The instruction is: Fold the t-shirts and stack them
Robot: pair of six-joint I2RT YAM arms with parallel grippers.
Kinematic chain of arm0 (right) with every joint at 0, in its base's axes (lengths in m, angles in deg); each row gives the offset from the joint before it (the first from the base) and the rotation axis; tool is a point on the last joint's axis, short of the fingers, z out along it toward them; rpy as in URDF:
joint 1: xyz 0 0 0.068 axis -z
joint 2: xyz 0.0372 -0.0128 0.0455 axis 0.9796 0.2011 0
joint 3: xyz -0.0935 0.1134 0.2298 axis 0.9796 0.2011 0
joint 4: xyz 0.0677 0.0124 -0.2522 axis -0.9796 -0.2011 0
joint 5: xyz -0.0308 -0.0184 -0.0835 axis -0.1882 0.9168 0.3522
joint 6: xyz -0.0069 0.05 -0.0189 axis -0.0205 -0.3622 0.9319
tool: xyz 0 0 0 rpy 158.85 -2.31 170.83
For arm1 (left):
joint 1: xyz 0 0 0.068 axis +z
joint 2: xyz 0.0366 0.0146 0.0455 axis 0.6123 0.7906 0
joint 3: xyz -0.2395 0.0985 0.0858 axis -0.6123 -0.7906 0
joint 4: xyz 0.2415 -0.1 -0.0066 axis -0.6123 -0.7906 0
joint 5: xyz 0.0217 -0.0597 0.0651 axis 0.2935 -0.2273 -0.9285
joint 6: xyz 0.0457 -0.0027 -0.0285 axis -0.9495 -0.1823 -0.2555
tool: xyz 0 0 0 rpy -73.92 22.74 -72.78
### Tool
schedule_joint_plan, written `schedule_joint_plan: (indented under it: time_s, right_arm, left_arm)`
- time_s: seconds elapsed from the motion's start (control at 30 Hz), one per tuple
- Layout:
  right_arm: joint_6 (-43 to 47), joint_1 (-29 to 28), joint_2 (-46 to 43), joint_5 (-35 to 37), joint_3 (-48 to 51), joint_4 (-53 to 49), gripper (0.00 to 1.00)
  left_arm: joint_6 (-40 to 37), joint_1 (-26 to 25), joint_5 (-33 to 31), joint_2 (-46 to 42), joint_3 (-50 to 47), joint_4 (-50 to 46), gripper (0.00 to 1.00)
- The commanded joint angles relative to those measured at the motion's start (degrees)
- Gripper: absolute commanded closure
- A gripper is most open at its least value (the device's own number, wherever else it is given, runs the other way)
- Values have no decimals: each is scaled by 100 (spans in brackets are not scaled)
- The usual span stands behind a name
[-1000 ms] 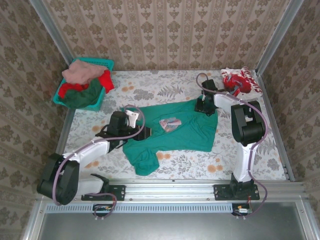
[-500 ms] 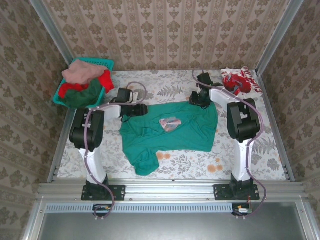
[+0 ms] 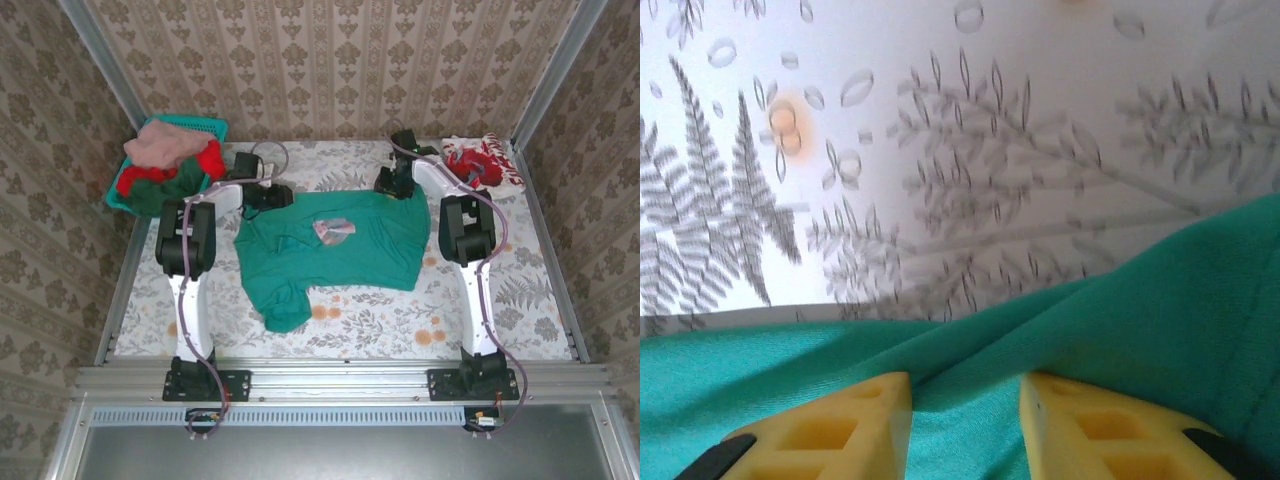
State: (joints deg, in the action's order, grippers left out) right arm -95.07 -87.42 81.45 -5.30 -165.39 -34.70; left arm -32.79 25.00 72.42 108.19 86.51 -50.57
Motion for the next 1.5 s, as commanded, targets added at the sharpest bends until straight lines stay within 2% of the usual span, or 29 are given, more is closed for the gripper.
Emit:
schedule_joint_plan:
  time_s: [0.0,0.07,0.17,0.27,0.33,0.47,0.63,0.83,1.03,1.27,1.47]
  right_arm:
    - [158,63,295,-48,-649,-919,63]
    - [210,-21,-131,187,-435,-870,63]
    - [269,-300,-1155,574,589,-272,63]
    - [387,-840,-2200,843,1843,642,62]
    - [470,-1226,-2530,890,2319,1059,62]
    - [555,-2203,-2567,108,2945,2176,63]
    - [906,-2948,-1934,-268,2653,2710,63]
    - [563,-2898,-1273,-965,2619,3476,66]
    - [728,-2922,-1044,-1311,2624,3337,68]
    - [1171,-3073,-1814,-1895,3533,3092,70]
    - [1811,-3176,-2533,-1895,4228,2438,70]
  left_arm:
    - [-140,71,-145,169,57,-666,53]
    - [-104,70,-130,-115,-165,-514,48]
    - [-125,79,-149,-274,-313,-480,46]
    - [-139,99,-123,-107,-160,-666,45]
    - [-101,107,-25,-21,-128,-620,45]
    - [-53,126,96,166,68,-657,45]
    - [-44,149,129,283,220,-727,44]
    - [192,278,323,354,249,-609,44]
    - [257,280,404,354,261,-536,42]
    - [265,282,389,406,321,-573,42]
    - [239,309,415,374,363,-648,41]
